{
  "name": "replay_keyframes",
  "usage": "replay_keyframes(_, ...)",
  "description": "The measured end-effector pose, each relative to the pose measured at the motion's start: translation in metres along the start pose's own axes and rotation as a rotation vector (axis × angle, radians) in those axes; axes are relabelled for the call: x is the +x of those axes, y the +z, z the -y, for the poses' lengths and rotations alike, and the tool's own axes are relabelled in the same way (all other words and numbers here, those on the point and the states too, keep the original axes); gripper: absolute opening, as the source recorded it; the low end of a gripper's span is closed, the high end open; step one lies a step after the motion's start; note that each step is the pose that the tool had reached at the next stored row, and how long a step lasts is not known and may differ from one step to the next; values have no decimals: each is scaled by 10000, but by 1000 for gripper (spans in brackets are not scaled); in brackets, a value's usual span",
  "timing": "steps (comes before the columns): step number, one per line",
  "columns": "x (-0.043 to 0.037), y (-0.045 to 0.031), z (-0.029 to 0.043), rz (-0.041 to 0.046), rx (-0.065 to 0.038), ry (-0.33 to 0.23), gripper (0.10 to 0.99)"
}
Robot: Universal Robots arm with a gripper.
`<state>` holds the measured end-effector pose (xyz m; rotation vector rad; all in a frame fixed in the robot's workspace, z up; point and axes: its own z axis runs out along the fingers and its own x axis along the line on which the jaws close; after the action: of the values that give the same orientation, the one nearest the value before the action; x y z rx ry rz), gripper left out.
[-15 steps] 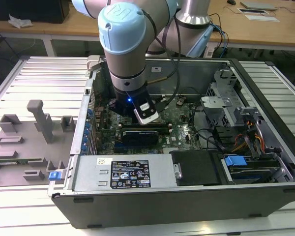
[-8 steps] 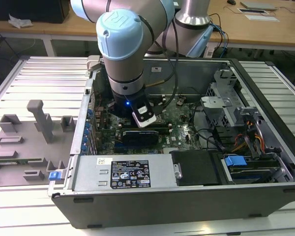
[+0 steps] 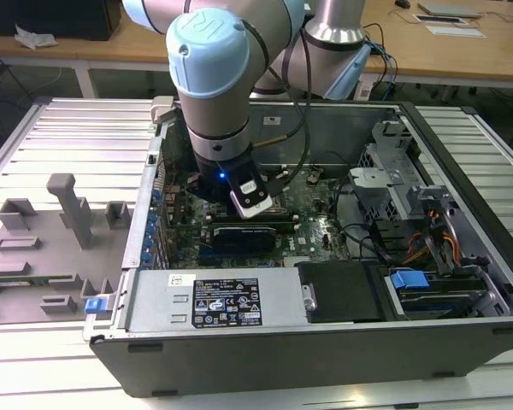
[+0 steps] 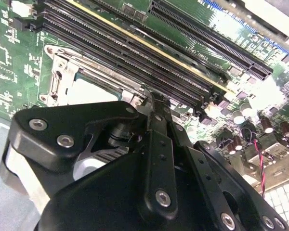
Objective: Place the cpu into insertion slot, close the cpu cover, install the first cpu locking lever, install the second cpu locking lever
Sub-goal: 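Install the second cpu locking lever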
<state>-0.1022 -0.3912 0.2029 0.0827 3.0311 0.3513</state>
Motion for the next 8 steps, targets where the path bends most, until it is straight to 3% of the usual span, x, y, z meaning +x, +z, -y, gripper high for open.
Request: replay_keyframes(8, 27, 41, -21, -51, 89, -238, 106)
